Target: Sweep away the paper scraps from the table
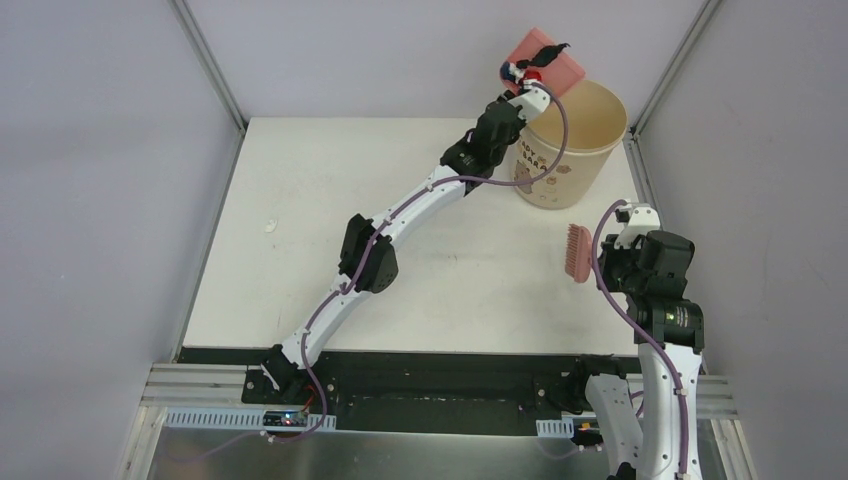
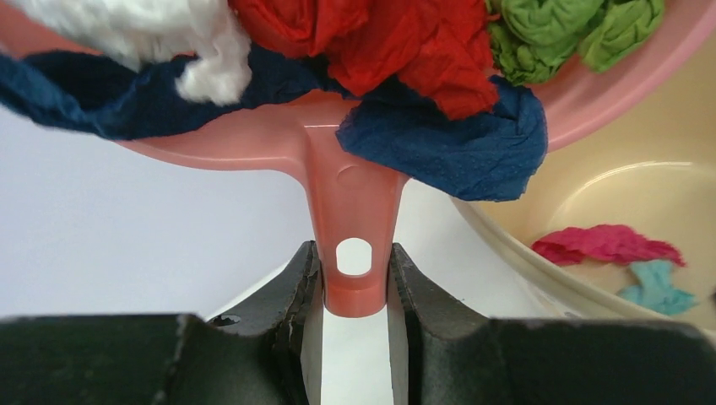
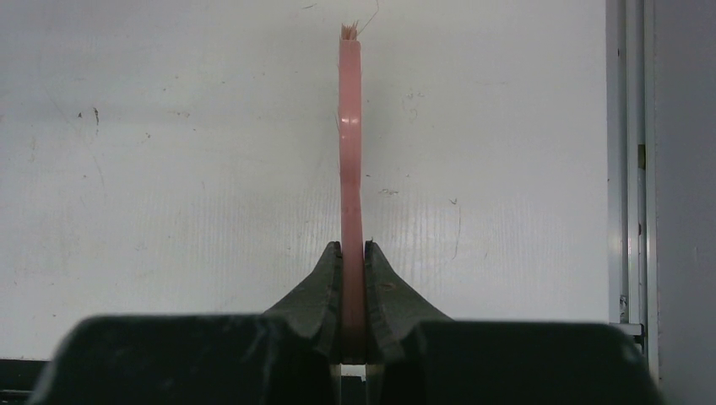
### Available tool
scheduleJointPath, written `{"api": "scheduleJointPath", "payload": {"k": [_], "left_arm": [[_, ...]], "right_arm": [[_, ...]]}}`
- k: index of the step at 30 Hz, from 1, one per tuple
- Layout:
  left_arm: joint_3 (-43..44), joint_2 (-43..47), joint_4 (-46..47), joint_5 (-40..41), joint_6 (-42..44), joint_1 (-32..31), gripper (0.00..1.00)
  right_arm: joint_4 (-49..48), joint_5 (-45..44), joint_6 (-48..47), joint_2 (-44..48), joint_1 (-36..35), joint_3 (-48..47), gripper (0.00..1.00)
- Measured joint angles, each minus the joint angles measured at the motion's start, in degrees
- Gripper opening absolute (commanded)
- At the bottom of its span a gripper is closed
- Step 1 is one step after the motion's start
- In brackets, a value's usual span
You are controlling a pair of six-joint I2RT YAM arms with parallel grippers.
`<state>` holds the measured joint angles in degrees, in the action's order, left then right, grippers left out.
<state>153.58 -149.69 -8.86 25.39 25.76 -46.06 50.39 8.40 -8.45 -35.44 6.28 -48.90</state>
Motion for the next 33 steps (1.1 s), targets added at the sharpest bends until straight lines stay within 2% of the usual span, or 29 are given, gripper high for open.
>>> {"api": "scheduleJointPath", "payload": {"k": [4, 10, 15, 21, 26, 33], "left_arm": [[-0.87, 0.02, 0.94, 0.24, 9.05, -0.39, 0.0], [-6.86, 0.07, 7.48, 3.15, 25.94, -3.41, 0.0], [-6.97, 0.07, 10.03, 3.28, 32.76, -4.92, 0.0], [-11.19, 0.5, 17.16, 3.08, 43.12, -5.27, 0.0], [-12.0, 0.55, 19.19, 3.23, 45.9, -5.09, 0.0], [-11.98, 1.11, 21.29, 5.18, 43.76, -5.31, 0.0]], "right_arm": [[0.0, 0.04, -0.02, 0.0, 0.0, 0.0, 0.0], [0.0, 0.22, 0.0, 0.02, 0.17, 0.0, 0.0], [0.02, 0.28, -0.02, 0.04, 0.35, 0.0, 0.0], [0.02, 0.52, -0.02, 0.24, 0.57, 0.0, 0.0], [0.02, 0.66, -0.02, 0.59, 0.61, 0.0, 0.0], [0.02, 0.79, -0.02, 0.83, 0.81, 0.02, 0.0]]}}
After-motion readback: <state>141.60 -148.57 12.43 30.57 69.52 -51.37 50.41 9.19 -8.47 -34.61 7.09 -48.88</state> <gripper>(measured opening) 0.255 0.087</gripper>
